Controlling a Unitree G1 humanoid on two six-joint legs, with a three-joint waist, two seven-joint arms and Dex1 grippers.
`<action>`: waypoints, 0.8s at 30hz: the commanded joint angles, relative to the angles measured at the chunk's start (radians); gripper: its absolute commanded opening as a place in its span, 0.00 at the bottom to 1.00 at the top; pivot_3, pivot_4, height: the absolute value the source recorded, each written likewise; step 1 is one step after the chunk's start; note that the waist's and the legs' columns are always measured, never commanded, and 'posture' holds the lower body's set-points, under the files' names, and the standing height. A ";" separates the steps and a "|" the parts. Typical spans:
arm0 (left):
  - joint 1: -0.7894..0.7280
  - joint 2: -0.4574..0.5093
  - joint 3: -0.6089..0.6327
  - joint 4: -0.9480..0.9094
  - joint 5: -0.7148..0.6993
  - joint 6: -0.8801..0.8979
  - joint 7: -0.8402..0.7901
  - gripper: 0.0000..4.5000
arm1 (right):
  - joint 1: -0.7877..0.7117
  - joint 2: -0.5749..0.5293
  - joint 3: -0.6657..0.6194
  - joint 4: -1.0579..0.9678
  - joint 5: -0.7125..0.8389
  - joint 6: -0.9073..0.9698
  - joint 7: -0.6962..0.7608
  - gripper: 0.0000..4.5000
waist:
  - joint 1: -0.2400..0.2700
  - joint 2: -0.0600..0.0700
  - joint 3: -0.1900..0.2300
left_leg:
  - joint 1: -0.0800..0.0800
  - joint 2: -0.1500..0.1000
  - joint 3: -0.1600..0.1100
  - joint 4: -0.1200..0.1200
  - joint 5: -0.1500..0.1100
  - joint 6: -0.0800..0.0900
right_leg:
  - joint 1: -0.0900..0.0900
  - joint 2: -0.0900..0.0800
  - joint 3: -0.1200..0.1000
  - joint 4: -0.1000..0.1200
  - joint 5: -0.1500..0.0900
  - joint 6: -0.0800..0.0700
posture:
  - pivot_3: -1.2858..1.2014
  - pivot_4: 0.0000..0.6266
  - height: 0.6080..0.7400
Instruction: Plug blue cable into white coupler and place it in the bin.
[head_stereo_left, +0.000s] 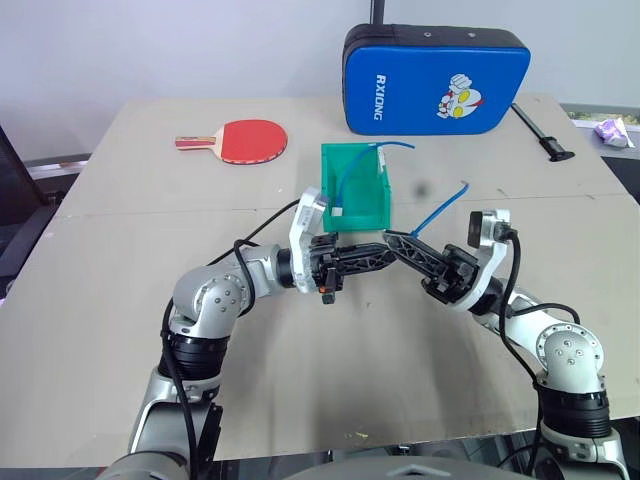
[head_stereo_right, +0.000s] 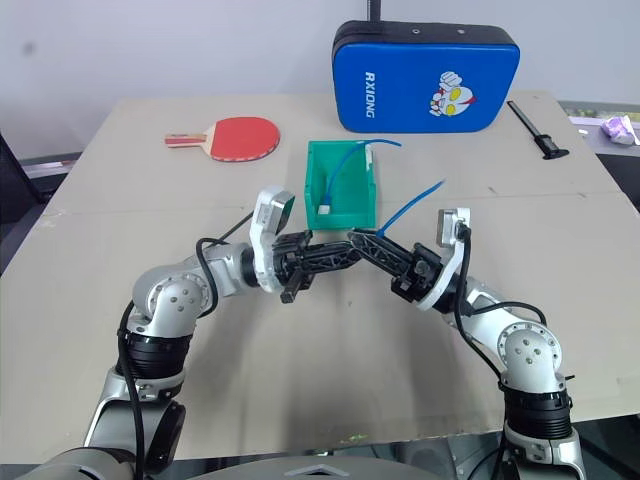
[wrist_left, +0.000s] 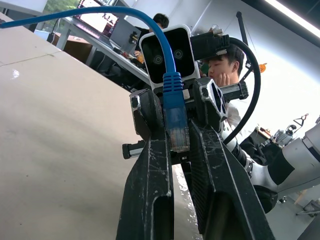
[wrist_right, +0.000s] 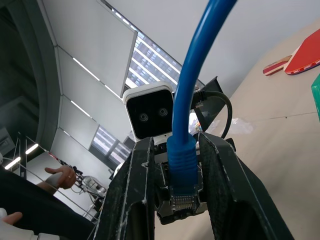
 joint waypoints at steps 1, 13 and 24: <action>0.008 0.027 0.006 -0.017 0.026 -0.012 0.018 0.00 | -0.001 -0.005 -0.065 -0.026 0.039 -0.041 0.010 0.13 | 0.000 0.000 0.000 | 0.000 0.000 0.000 0.000 0.000 0.000 | 0.000 0.000 0.000 0.000 0.000 0.000 | 0.52 0.24 0.91; 0.012 0.032 -0.003 -0.012 0.029 -0.019 0.023 0.00 | 0.002 -0.008 -0.057 -0.046 -0.025 -0.069 0.028 0.24 | 0.000 0.000 0.000 | 0.000 0.000 0.000 0.000 0.000 0.000 | 0.000 0.000 0.000 -0.001 0.000 0.000 | 0.52 0.24 0.91; 0.018 0.031 -0.006 -0.014 0.029 -0.030 0.033 0.00 | 0.016 -0.024 -0.038 -0.054 -0.033 -0.057 0.026 0.64 | 0.000 0.000 0.000 | -0.001 0.000 0.000 -0.001 0.000 0.000 | 0.000 0.000 0.000 -0.002 0.000 0.000 | 0.52 0.24 0.91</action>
